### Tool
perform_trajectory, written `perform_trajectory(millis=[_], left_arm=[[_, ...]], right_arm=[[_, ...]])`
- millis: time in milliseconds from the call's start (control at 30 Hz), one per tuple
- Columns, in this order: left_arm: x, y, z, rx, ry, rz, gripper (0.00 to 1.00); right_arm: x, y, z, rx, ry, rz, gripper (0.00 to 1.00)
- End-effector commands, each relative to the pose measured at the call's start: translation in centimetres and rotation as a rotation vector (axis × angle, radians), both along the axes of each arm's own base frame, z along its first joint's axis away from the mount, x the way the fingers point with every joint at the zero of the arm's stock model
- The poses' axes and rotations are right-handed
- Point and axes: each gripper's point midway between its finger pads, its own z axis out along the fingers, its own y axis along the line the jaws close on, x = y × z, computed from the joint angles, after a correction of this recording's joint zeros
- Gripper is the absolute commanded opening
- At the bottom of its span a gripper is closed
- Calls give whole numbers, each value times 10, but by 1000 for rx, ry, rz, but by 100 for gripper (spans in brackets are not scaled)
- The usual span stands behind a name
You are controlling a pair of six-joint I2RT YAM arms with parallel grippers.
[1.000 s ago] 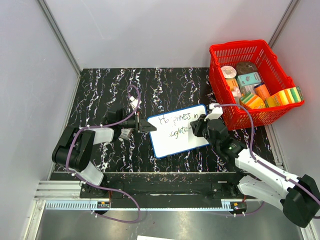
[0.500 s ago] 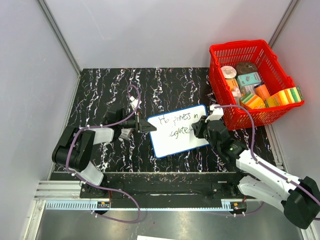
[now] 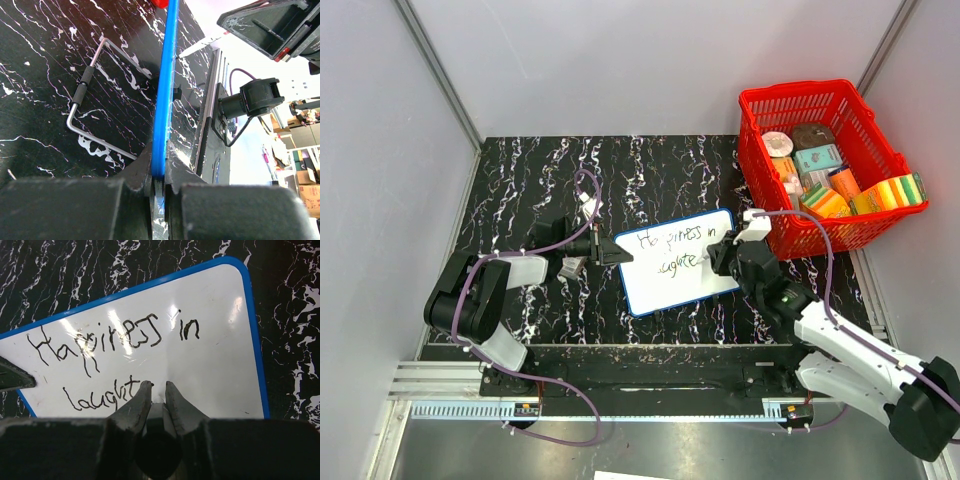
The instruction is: Write a sentence on the whiteboard
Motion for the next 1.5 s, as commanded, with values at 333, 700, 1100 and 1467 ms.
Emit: perform_trajectory(millis=[333,700,1100,1467], left_arm=[[19,5,-14,80,-104,75,0],[18,5,-13,79,-105,74,0],[18,5,-13,79,-107,75,0],[18,5,-13,80,-106,73,0]], right_arm=[[14,-11,64,53,-175,-73,0],[22,-5,52,38,-151,-76,0],[19,-5,27,15,-94,-75,0],[11,-7,6,-2,-30,-68,0]])
